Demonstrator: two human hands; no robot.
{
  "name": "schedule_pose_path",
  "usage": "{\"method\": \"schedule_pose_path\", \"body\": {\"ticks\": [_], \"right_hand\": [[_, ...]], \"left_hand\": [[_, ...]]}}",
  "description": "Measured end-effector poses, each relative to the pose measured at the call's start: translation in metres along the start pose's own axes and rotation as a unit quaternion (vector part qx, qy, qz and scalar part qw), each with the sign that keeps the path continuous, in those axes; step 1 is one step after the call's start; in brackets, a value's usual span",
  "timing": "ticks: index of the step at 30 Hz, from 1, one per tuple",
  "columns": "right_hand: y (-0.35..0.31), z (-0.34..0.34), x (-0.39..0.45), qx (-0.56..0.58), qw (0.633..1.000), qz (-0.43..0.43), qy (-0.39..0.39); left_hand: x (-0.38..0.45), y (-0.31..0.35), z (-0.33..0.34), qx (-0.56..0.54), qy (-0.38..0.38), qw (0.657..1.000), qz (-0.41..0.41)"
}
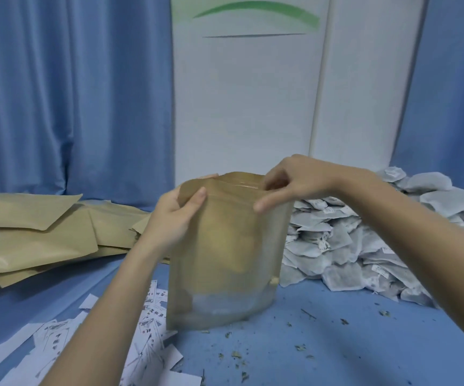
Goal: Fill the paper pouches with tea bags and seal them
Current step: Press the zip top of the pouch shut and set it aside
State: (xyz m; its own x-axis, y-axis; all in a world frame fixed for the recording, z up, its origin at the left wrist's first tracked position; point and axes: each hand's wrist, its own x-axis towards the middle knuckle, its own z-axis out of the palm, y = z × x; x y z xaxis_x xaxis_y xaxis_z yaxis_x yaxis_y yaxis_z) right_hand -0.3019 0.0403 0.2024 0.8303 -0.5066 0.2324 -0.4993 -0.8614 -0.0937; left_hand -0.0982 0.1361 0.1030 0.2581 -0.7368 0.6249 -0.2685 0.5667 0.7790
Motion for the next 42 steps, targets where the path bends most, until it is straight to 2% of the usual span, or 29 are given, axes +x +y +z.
{"method": "schedule_pose_path", "body": {"ticks": [4,9,12,14,17,22,24,28,31,33,35,39,42], "right_hand": [[0.012,-0.005,-0.005,-0.027,0.998,-0.005,0.058],[0.017,-0.004,-0.005,-0.056,0.991,-0.008,0.124],[0.012,0.001,-0.006,-0.026,0.987,-0.039,0.151],[0.004,0.008,-0.003,-0.019,0.987,-0.060,0.146],[-0.008,0.017,0.007,-0.022,0.994,-0.050,0.097],[-0.005,0.021,0.014,0.012,0.996,-0.025,0.088],[-0.004,0.022,0.013,0.016,0.997,-0.016,0.078],[-0.009,0.016,0.017,0.016,0.999,0.008,0.040],[-0.015,0.011,0.024,-0.039,0.999,0.005,0.024],[-0.019,0.013,0.027,-0.075,0.996,0.002,0.039],[-0.022,0.016,0.028,-0.077,0.995,-0.002,0.069],[-0.014,0.008,0.018,-0.032,0.998,0.009,0.048],[-0.004,0.008,0.014,-0.049,0.998,0.009,0.049]], "left_hand": [[0.005,0.007,-0.007,-0.064,-0.004,0.996,-0.069],[0.009,0.005,0.003,-0.108,-0.015,0.990,-0.092],[0.008,-0.002,0.012,-0.106,-0.017,0.989,-0.101],[0.007,-0.004,0.019,-0.100,-0.031,0.990,-0.096],[0.003,-0.006,0.033,-0.075,-0.049,0.993,-0.075],[0.002,-0.012,0.040,-0.069,0.061,0.993,-0.071],[0.001,-0.014,0.041,-0.085,0.092,0.989,-0.078],[0.001,-0.015,0.046,-0.047,0.139,0.986,-0.081],[0.003,-0.018,0.052,0.037,0.178,0.982,-0.050],[0.005,-0.017,0.059,0.132,0.224,0.966,-0.017],[0.006,-0.014,0.063,0.173,0.255,0.951,0.001],[0.008,-0.016,0.060,0.157,0.271,0.950,0.001],[0.006,-0.017,0.056,0.097,0.230,0.968,-0.002]]}}
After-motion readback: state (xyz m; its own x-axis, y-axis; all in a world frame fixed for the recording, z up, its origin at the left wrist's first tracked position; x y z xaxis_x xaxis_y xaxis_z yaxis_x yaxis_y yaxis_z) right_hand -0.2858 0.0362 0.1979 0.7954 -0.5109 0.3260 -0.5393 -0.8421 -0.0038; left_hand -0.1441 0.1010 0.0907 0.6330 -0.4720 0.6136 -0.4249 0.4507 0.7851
